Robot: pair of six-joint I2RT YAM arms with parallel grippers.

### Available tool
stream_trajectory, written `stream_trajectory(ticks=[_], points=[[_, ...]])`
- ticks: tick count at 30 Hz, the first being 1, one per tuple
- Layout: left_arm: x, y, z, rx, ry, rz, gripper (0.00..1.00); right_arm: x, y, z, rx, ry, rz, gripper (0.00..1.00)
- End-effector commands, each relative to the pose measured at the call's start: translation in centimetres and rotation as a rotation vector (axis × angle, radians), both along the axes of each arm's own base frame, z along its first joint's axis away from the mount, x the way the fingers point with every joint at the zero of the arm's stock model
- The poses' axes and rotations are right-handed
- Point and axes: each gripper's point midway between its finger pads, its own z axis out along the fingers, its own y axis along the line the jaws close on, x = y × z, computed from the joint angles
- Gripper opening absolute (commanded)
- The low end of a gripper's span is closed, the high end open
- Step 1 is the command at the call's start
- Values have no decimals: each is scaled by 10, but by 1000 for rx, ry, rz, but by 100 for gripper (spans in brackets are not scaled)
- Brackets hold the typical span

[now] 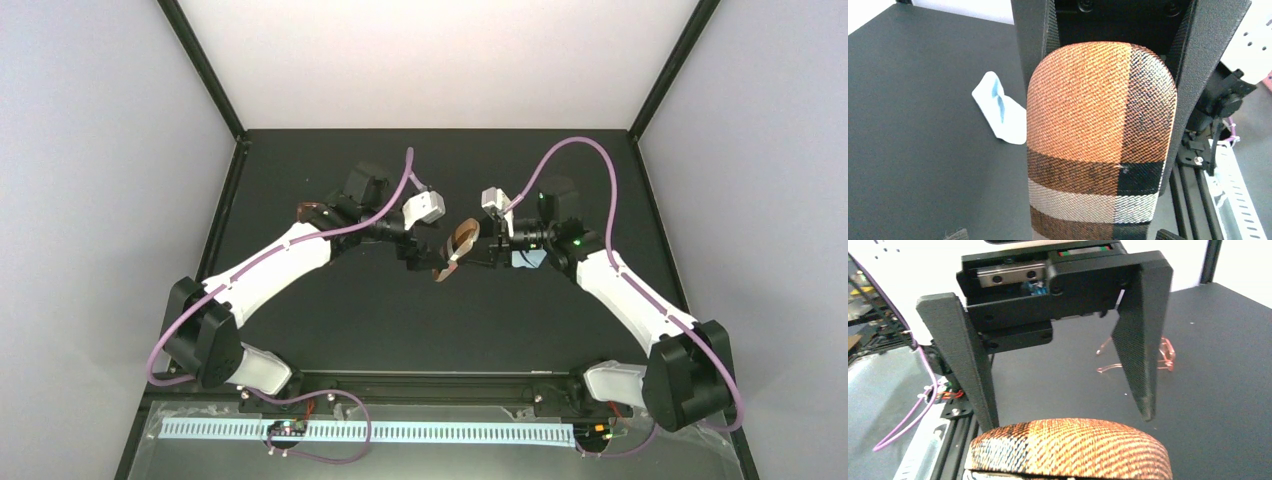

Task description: Organize the sunglasses

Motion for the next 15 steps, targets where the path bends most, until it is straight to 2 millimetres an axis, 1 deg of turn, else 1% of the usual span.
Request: stream_trajectory(ticks=[1,4,8,12,15], points=[[-15,-9,10,-50,3,-105,99,-23,3,24,71,-51,133,1],[-20,-13,10,-48,6,-126,98,-25,4,27,81,-48,143,1],[-28,-18,6,-36,10,-155,93,-26,4,29,86,-46,148,1],[-32,-22,4,-23,25,-173,82,-28,3,28,86,-53,154,1],[-33,-22,6,-23,31,-181,75,-29,2,24,68,-83,157,1]])
